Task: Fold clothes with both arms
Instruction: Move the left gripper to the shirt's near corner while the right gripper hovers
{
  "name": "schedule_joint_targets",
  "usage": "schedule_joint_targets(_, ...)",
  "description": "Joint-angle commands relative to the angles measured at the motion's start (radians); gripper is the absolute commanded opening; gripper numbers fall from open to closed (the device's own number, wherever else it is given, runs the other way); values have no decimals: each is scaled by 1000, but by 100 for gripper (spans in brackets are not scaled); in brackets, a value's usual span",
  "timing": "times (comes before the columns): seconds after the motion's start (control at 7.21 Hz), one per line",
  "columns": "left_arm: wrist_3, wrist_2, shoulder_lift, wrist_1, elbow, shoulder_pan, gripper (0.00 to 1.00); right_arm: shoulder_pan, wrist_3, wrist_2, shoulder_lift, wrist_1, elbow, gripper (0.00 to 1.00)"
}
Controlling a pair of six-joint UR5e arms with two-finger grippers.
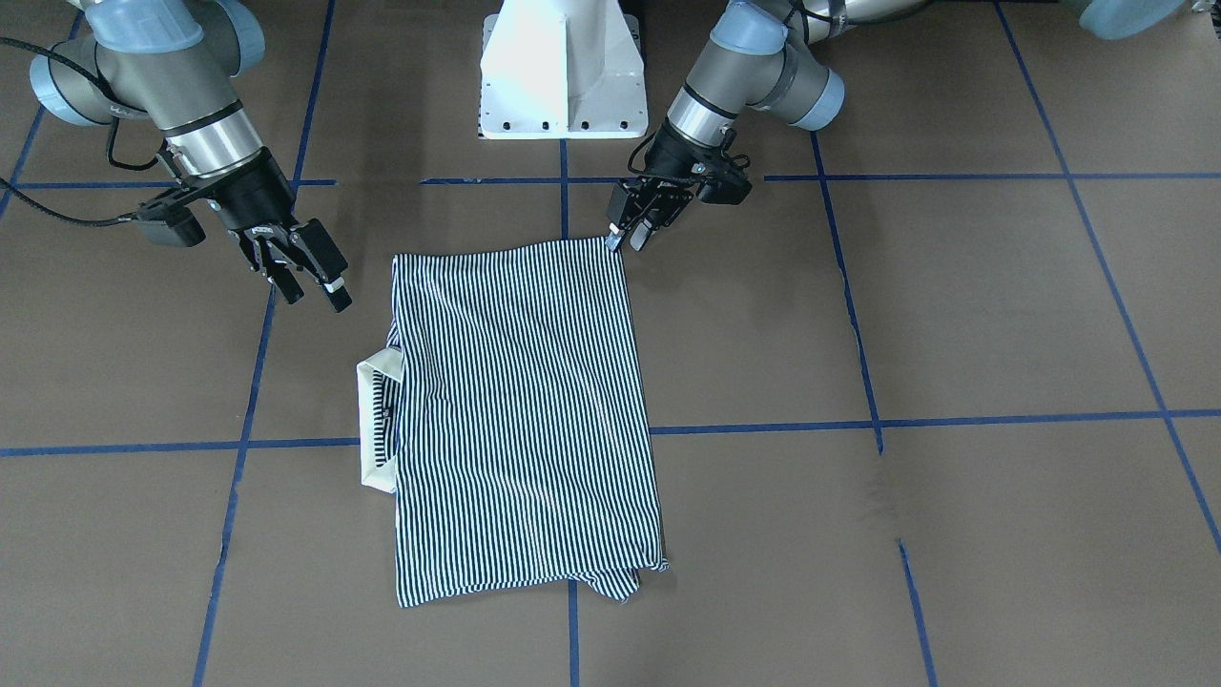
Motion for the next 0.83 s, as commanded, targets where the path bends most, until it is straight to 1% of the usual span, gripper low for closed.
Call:
schedule_joint_targets(0.0, -2, 2, -15, 8, 6, 15, 57, 0, 0, -7, -3, 0, 2, 98)
schedule_joint_targets(0.28, -2, 3, -37, 49, 7, 15, 57, -2, -1, -7, -6, 0, 5, 98)
schedule_joint_targets(0.69, 6, 2, -35, 51, 9, 15, 57, -2, -1, -7, -6, 1, 5, 98)
